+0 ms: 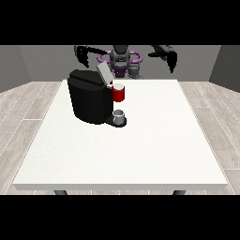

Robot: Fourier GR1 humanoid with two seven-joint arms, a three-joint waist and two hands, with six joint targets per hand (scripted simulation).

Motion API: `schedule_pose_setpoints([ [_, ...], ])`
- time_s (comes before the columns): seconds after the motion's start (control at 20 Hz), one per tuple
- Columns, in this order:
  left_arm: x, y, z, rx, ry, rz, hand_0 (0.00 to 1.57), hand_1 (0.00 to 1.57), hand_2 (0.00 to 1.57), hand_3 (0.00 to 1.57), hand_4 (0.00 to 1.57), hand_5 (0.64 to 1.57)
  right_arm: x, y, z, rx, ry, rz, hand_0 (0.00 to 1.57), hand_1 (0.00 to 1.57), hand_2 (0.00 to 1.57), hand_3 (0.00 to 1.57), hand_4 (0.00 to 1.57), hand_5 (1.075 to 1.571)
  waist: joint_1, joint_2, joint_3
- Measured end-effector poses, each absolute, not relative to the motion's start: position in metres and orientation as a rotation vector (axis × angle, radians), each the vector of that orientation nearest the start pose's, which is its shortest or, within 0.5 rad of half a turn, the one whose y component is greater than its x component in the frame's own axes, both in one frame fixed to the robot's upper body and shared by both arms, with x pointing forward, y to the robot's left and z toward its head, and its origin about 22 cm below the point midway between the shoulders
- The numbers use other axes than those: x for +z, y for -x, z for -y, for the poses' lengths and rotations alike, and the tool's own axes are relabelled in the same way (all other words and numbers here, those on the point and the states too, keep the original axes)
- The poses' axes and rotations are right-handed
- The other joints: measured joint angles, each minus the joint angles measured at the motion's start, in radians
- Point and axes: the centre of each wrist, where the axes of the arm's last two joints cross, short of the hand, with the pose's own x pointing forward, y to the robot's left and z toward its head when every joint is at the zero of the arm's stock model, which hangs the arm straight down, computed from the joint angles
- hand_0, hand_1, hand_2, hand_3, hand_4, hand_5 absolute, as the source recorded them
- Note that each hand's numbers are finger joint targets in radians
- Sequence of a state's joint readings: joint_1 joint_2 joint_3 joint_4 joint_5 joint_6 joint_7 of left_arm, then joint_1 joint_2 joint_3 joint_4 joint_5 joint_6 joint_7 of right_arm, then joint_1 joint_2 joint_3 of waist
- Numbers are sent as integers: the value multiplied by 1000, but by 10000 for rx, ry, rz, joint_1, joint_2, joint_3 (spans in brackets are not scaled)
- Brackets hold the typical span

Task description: Insert the coffee pod into the coffee machine and close the lid

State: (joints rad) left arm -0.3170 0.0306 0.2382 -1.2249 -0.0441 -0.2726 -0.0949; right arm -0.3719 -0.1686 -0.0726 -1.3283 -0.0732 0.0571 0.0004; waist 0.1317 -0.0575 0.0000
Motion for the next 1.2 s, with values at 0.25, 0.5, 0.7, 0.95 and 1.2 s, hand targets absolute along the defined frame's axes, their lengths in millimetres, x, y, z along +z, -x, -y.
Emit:
schedule_pose_setpoints([
  [0.25, 7, -310, -254, -1372, 1163, 16154, 0, 0, 0, 0, 0, 1571, 59, -346, 243, 1599, -115, 16774, 0, 0, 0, 0, 0, 1571, -99, 342, 0],
  [0.5, 14, -306, -260, -1265, 980, 16539, 0, 0, 0, 0, 0, 1571, 63, -359, 235, 1903, -119, 16826, 0, 0, 0, 0, 0, 1571, -177, 685, 0],
  [0.7, 14, -302, -258, -1197, 879, 16658, 0, 0, 0, 0, 124, 1571, 66, -367, 232, 2248, -78, 16899, 0, 0, 0, 0, 0, 1571, -152, 849, 0],
  [0.95, 21, -303, -265, -1354, 781, 16935, 0, 0, 0, 0, 0, 1571, 73, -377, 225, 2348, 64, 17273, 0, 0, 0, 0, 40, 1571, -84, 1124, -20],
  [1.2, 30, -305, -264, -1443, 808, 17036, 0, 0, 0, 0, 0, 1571, 78, -384, 226, 2524, 201, 17541, 0, 0, 0, 0, 0, 1571, 31, 1263, -68],
])
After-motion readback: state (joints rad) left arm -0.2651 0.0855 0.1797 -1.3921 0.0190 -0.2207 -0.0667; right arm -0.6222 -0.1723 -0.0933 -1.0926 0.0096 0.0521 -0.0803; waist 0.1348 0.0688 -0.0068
